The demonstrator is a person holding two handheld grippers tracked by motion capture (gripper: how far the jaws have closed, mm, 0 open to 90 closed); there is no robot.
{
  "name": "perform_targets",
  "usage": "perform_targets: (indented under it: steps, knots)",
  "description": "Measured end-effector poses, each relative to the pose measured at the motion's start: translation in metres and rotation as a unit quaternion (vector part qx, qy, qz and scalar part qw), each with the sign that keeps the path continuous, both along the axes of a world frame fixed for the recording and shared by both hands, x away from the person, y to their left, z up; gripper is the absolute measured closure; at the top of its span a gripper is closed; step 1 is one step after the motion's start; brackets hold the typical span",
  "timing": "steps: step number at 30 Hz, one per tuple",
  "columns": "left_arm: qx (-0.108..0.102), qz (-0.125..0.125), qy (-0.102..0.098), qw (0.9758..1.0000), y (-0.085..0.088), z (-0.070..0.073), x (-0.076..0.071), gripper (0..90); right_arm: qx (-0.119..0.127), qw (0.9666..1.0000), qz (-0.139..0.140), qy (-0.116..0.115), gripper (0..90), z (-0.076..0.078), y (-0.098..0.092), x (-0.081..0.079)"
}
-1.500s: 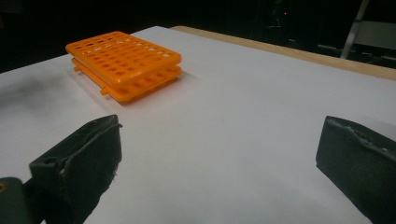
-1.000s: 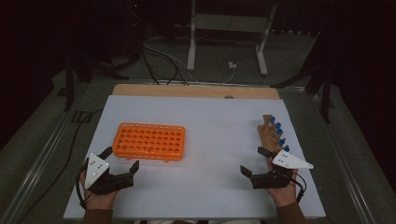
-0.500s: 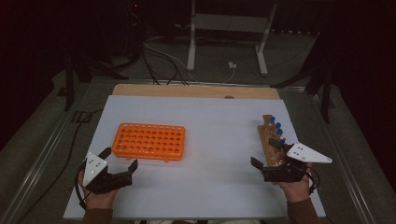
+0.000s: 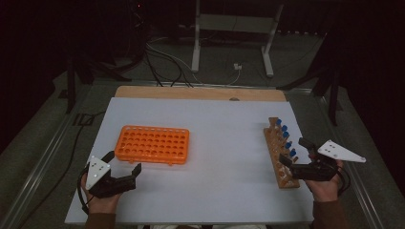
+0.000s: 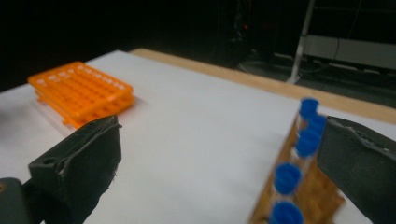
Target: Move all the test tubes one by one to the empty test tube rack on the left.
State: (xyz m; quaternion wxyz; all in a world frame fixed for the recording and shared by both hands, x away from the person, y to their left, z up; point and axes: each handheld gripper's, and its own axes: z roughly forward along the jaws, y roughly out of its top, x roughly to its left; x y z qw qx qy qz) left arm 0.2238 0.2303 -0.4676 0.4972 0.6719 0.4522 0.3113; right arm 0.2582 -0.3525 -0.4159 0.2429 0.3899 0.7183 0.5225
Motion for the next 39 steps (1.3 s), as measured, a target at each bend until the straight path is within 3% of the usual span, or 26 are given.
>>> perform_targets:
  steps: [5,8,16,20,29,34,39]
  knots:
    - [0.001,-0.001,0.002,1.0,0.0,0.0,0.0,0.6,0.0,0.9998,-0.012,0.017,8.9,-0.012,-0.012,-0.004]
    - [0.001,-0.001,0.002,1.0,-0.001,-0.001,0.0,0.6,-0.008,0.9993,-0.024,0.028,18.8,-0.02,-0.016,-0.005]
    - [0.001,0.0,0.003,1.0,-0.001,-0.001,0.001,0.6,-0.033,0.9979,-0.025,0.05,60.8,-0.038,-0.023,-0.001]
    - [0.003,-0.001,0.004,1.0,-0.001,-0.001,0.001,0.6,-0.047,0.9971,-0.034,0.05,70.8,-0.041,-0.023,0.001]
    - [0.002,-0.001,0.005,1.0,-0.001,-0.002,0.001,0.6,-0.06,0.996,-0.041,0.052,75.6,-0.044,-0.019,0.009]
    - [0.004,-0.002,0.006,1.0,-0.001,-0.002,0.001,0.6,-0.082,0.9945,-0.046,0.047,76.2,-0.043,-0.01,0.011]
    - [0.004,-0.003,0.007,1.0,-0.001,-0.002,0.001,0.6,-0.081,0.9944,-0.047,0.049,76.7,-0.043,-0.01,0.011]
